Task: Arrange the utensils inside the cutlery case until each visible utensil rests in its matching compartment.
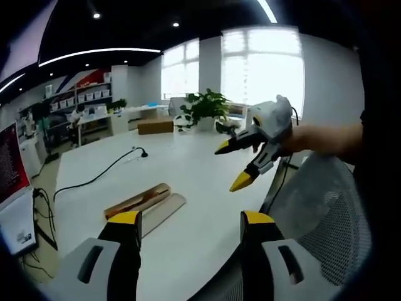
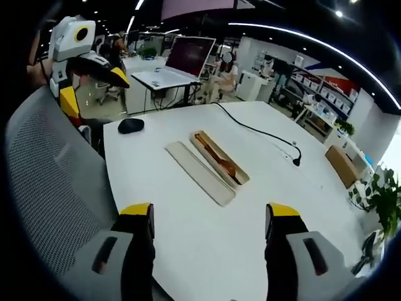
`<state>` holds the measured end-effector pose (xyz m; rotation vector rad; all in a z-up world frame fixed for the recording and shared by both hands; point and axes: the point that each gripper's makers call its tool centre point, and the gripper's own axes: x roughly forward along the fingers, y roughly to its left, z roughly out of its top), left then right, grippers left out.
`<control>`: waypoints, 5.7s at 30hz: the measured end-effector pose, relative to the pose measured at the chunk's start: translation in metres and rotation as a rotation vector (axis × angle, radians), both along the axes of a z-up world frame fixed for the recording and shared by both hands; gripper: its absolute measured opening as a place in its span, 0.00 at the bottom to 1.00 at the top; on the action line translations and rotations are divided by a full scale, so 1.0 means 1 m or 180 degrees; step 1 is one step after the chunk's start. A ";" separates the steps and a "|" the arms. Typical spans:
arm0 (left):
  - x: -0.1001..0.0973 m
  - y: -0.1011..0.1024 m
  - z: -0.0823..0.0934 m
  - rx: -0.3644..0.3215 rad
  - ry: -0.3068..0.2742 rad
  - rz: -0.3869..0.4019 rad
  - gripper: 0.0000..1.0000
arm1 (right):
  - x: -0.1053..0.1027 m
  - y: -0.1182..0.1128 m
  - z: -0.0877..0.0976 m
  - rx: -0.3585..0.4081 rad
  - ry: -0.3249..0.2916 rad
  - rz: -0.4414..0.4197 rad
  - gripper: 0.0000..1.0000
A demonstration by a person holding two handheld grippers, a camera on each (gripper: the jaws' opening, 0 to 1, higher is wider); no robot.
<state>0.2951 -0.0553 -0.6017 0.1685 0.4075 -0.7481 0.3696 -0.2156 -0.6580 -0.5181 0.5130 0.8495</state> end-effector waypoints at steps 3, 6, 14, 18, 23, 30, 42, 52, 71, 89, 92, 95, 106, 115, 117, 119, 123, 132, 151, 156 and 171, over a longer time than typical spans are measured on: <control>0.006 0.007 0.000 0.0030 -0.0026 0.0052 0.65 | -0.001 -0.007 -0.004 -0.0098 0.0016 -0.0045 0.71; 0.013 0.013 0.005 -0.0031 -0.0089 0.0105 0.66 | -0.001 -0.008 -0.003 -0.0099 -0.0013 -0.0052 0.71; 0.028 0.020 0.008 -0.0002 -0.0174 0.0104 0.67 | -0.002 0.002 0.000 0.0039 0.0039 0.0031 0.73; 0.033 0.022 0.003 -0.0012 -0.0141 0.0106 0.67 | -0.003 0.007 0.005 0.0139 0.0040 0.0066 0.72; 0.038 0.028 -0.002 0.0033 -0.0117 0.0089 0.67 | -0.002 0.006 0.009 0.0169 0.0048 0.0086 0.72; 0.049 0.032 0.004 -0.0037 -0.0177 0.0083 0.68 | 0.011 0.011 0.030 0.0454 0.0036 0.0094 0.69; 0.070 0.047 -0.002 0.0150 -0.0218 0.0131 0.69 | 0.045 0.025 0.056 0.0210 -0.0261 0.0330 0.67; 0.077 0.063 -0.022 0.0230 -0.0107 0.0215 0.70 | 0.054 0.040 0.051 0.0055 -0.0250 0.0510 0.68; 0.095 0.060 -0.067 0.0665 0.0163 -0.0177 0.80 | 0.055 0.051 -0.015 -0.0648 0.0303 0.1234 0.62; 0.125 0.051 -0.125 0.1071 0.0396 -0.0528 0.74 | 0.072 0.055 -0.076 -0.1037 0.0687 0.1499 0.55; 0.130 0.049 -0.132 0.1049 0.0431 -0.0557 0.72 | 0.072 0.060 -0.084 -0.0995 0.0794 0.1515 0.58; 0.133 0.047 -0.140 0.1057 0.0487 -0.0599 0.70 | 0.077 0.063 -0.093 -0.1042 0.0789 0.1553 0.55; 0.146 0.057 -0.168 0.1186 0.0576 -0.0786 0.64 | 0.085 0.070 -0.121 -0.1192 0.1022 0.1821 0.47; 0.154 0.055 -0.194 0.1314 0.0715 -0.0864 0.67 | 0.093 0.081 -0.138 -0.1269 0.1056 0.1948 0.52; 0.157 0.054 -0.198 0.1354 0.0709 -0.0898 0.67 | 0.094 0.081 -0.141 -0.1262 0.1079 0.1950 0.53; 0.159 0.052 -0.200 0.1328 0.0730 -0.0928 0.66 | 0.096 0.079 -0.146 -0.1297 0.1105 0.1948 0.53; 0.160 0.048 -0.205 0.1350 0.0731 -0.0966 0.66 | 0.095 0.075 -0.153 -0.1437 0.1045 0.2074 0.50; 0.161 0.043 -0.212 0.1276 0.0804 -0.1036 0.63 | 0.098 0.072 -0.162 -0.1494 0.1080 0.2086 0.51; 0.157 0.039 -0.209 0.1372 0.0824 -0.1064 0.43 | 0.084 0.075 -0.161 -0.1728 0.1130 0.1972 0.35; 0.157 0.036 -0.209 0.1437 0.0826 -0.1095 0.43 | 0.084 0.076 -0.162 -0.2005 0.1185 0.1923 0.36; 0.155 0.033 -0.211 0.1619 0.0988 -0.1067 0.42 | 0.085 0.076 -0.164 -0.2344 0.1279 0.1829 0.36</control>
